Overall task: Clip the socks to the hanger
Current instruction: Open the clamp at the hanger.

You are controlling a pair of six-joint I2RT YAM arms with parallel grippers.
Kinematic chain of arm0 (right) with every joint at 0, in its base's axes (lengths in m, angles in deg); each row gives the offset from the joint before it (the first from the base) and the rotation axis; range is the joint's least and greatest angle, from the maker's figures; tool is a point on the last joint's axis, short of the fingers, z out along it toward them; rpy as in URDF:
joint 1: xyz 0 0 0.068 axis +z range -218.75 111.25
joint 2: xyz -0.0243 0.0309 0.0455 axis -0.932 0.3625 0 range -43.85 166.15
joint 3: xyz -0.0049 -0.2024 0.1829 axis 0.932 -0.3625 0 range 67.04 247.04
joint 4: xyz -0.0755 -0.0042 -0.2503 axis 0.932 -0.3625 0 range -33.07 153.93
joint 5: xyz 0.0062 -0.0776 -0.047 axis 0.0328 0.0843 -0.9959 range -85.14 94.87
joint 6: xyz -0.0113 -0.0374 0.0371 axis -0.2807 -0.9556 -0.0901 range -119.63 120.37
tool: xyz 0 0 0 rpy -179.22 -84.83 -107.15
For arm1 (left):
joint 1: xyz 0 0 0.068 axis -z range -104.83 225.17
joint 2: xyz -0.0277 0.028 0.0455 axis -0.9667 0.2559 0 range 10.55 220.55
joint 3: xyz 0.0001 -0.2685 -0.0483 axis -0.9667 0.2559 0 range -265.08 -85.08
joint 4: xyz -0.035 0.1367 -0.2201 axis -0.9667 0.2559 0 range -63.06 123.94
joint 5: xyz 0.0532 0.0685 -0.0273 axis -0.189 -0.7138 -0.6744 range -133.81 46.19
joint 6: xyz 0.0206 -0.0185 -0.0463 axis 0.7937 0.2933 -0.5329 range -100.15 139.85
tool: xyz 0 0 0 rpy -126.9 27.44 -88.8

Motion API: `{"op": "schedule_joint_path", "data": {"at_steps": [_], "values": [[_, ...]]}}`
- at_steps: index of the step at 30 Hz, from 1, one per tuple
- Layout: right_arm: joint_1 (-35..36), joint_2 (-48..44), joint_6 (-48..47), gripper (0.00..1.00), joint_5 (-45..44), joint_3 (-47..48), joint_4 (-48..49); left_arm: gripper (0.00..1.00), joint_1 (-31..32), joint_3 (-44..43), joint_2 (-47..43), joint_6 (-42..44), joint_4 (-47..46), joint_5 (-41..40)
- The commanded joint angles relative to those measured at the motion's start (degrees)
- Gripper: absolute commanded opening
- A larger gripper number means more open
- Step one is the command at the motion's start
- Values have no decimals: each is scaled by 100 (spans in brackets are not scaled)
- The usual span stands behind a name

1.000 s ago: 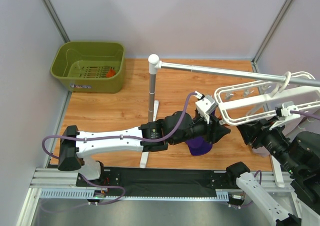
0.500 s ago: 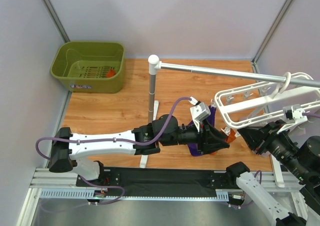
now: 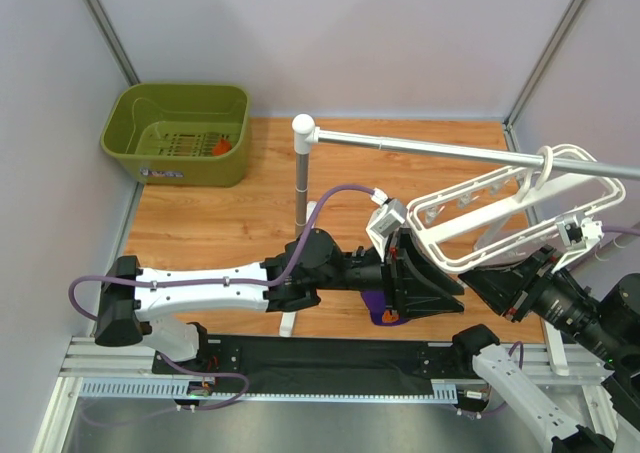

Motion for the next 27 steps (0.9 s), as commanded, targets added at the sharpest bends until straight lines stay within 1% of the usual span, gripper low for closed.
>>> {"op": "schedule_joint_path", "data": {"at_steps": [1,6,10,11,13,14,15,19,23,25,27], "values": [[13,-50,265,4,513,-2,75,48,-23,-83,-45,-285,-333,65],[4,-59,256,4,451,77,83,44,-31,-135,-106,-259,219,-215],[13,-129,274,5,354,16,110,36,-23,-126,-168,-346,659,-453],[-5,-138,265,5,345,-2,136,35,-22,-135,-168,-346,800,-514],[4,-173,291,5,380,-98,180,35,-23,-118,-133,-521,888,-681],[4,-182,283,5,381,-116,206,37,-31,-100,-124,-583,950,-873],[4,-200,291,5,381,-134,215,41,-31,-109,-115,-610,968,-936],[4,-217,309,5,398,-152,250,45,-31,-153,-54,-645,1074,-1183],[4,-209,309,4,284,-99,224,43,-14,-136,-98,-584,1135,-1244],[4,-226,309,4,240,-81,224,39,-14,-39,-185,-461,1126,-1341],[4,-217,335,4,240,-125,233,38,-14,-12,-229,-269,1389,-1551]]}}
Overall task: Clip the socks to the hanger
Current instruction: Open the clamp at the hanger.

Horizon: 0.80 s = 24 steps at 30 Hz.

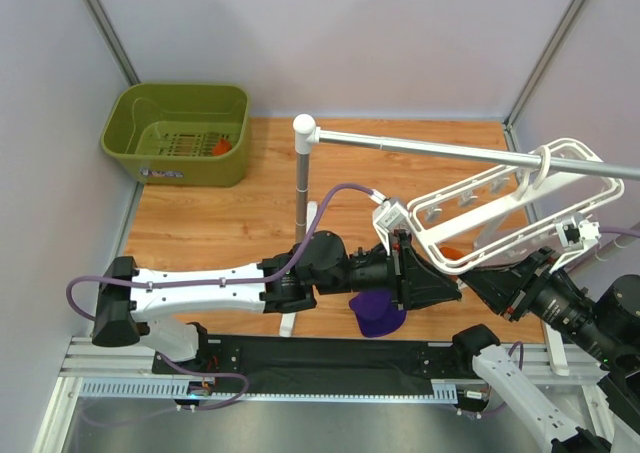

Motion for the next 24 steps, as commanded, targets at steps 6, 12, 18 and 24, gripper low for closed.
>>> {"op": "schedule_joint_path", "data": {"at_steps": [6,12,18,24], "values": [[28,-159,325,4,413,-119,332,41,-75,-244,-31,571,806,-615],[19,-167,334,4,483,-111,367,39,-75,-333,137,220,780,-342],[19,-211,369,4,571,-164,429,45,-84,-438,225,97,666,-281],[11,-264,431,4,545,-190,481,43,-101,-500,383,-114,516,9]]}}
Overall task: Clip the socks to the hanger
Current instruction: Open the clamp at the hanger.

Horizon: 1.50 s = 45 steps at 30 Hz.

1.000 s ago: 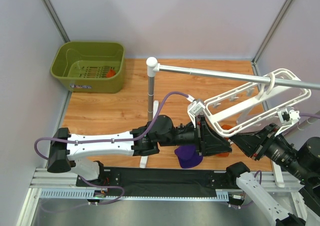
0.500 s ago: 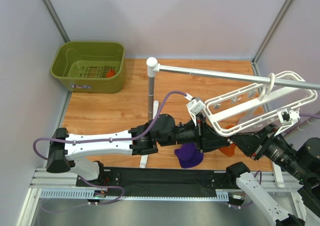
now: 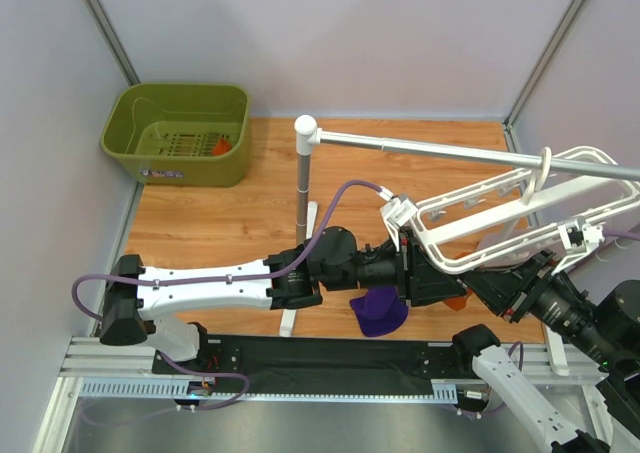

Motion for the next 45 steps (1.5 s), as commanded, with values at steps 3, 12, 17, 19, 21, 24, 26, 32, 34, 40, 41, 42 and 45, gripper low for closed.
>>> {"op": "schedule_joint_path", "data": {"at_steps": [3,12,17,19,21,24,26,32,34,40,41,42,45], "values": [[11,-166,376,4,481,-22,322,40,-44,-168,200,-163,24,121],[19,-289,553,19,569,-277,410,18,-53,-150,182,-338,-98,59],[19,-280,491,45,131,-40,217,0,-53,-194,164,-400,103,-81],[19,-237,570,54,-272,109,-28,0,-53,-247,173,-304,314,-177],[19,-245,640,60,-519,285,-274,0,-53,-282,199,-216,419,-248],[19,-245,754,64,-784,452,-582,0,-53,-317,270,4,455,-310],[19,-236,833,65,-889,540,-714,0,-53,-343,331,136,438,-362],[11,-271,747,60,-1179,532,-970,0,-27,-458,437,540,394,-345],[19,-307,711,53,-1512,575,-1005,0,-27,-379,411,541,227,-319],[11,-245,851,31,-2355,663,-1286,0,-18,-370,384,874,288,-450],[19,-271,869,31,-2540,707,-1330,0,-27,-326,367,918,245,-442],[19,-315,869,32,-2742,768,-1382,0,-18,-230,358,945,96,-433],[28,-316,545,33,-3393,980,-1549,0,-27,-150,279,1085,94,-477]]}}
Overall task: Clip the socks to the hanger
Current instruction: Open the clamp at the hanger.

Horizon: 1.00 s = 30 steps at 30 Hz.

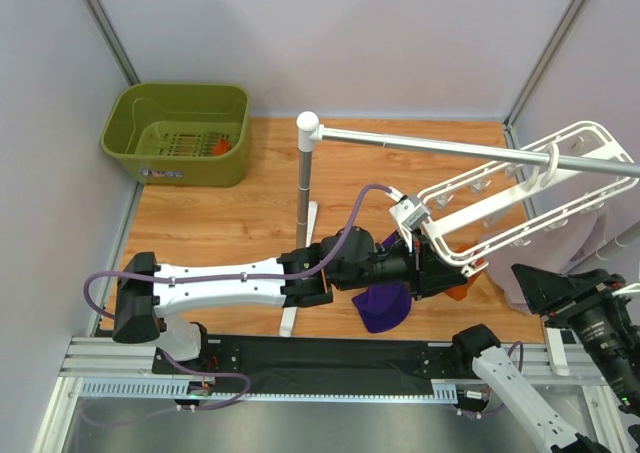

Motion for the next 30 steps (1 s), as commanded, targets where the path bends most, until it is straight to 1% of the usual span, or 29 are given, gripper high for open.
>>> {"op": "schedule_joint_path", "data": {"at_steps": [1,4,7,11,12,14,16,17,19,21,24,27,30], "values": [[26,19,-413,34,-1207,313,-872,0,15,73,-154,368,-107,-81],[35,28,-713,39,-1666,138,-864,0,15,64,-207,421,34,-186],[61,-138,-1055,41,-1887,-274,-470,0,-3,38,-260,430,140,-187],[96,-594,-1512,44,-1659,-810,321,0,-12,3,-338,448,315,-178],[96,-666,-1766,46,-1563,-951,697,0,-12,11,-374,448,342,-335],[96,-806,-1969,50,-1291,-1338,1016,0,-3,20,-462,448,394,-371],[105,-956,-2216,52,-1098,-1688,1446,0,-12,11,-514,457,430,-380],[105,-1008,-2286,54,-1027,-1856,1778,0,-3,11,-532,457,482,-380],[105,-1149,-2479,58,-930,-2242,2062,0,-3,11,-550,448,509,-389],[105,-1176,-2567,61,-860,-2401,2360,0,-3,20,-550,439,544,-433],[105,-1246,-2778,62,-430,-2700,2818,0,-20,38,-637,413,676,-564],[105,-1273,-2875,61,-288,-2806,3117,0,-47,117,-769,413,808,-845],[105,-1317,-2963,56,-78,-2851,3372,0,-82,196,-892,474,904,-1170]]}}
